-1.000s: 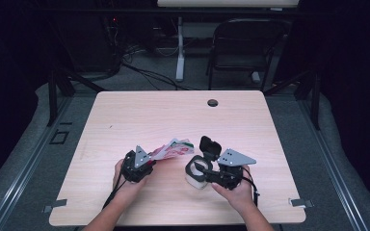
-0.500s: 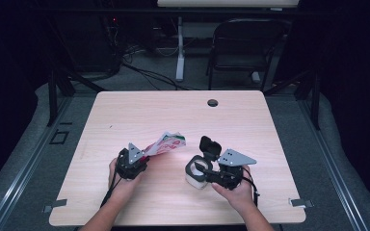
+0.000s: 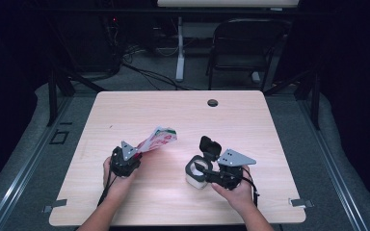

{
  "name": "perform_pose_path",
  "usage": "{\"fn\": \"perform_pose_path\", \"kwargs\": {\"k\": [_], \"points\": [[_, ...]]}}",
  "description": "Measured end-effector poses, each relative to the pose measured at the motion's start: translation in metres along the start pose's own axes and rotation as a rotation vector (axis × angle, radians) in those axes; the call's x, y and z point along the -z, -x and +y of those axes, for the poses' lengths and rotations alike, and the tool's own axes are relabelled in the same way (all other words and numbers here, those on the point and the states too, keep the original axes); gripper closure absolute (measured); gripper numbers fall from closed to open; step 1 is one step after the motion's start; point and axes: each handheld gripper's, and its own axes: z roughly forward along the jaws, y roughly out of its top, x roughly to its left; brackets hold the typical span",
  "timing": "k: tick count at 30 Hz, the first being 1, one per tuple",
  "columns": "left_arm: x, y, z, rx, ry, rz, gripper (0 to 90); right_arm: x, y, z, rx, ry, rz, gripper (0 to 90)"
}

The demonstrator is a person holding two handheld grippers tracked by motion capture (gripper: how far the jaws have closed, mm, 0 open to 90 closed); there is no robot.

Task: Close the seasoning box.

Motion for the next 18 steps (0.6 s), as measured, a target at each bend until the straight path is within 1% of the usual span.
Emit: {"fn": "perform_pose_path", "kwargs": {"k": [5, 7, 8, 12, 18], "points": [[0.0001, -0.006, -0.0016, 0.016, -0.011, 0.041, 71.0, 0.0002, 0.0002, 0.0, 0.001, -0.001, 0.0, 49.9], [-0.0001, -0.0073, -0.0024, 0.013, -0.019, 0.069, 70.9, 0.0, 0.0001, -0.0001, -0.001, 0.0, -0.001, 49.9], [-0.0004, -0.0078, -0.0028, 0.008, -0.022, 0.076, 70.9, 0.0, 0.0, 0.0, -0.001, 0.0, -0.001, 49.9], [-0.0018, -0.0075, -0.0033, -0.007, -0.028, 0.083, 70.8, -0.0003, -0.0003, -0.0002, -0.001, 0.0, -0.001, 49.9], [-0.0048, -0.0048, -0.0037, -0.038, -0.051, 0.081, 70.3, -0.0004, -0.0006, -0.0002, 0.003, -0.004, 0.002, 50.0]]}}
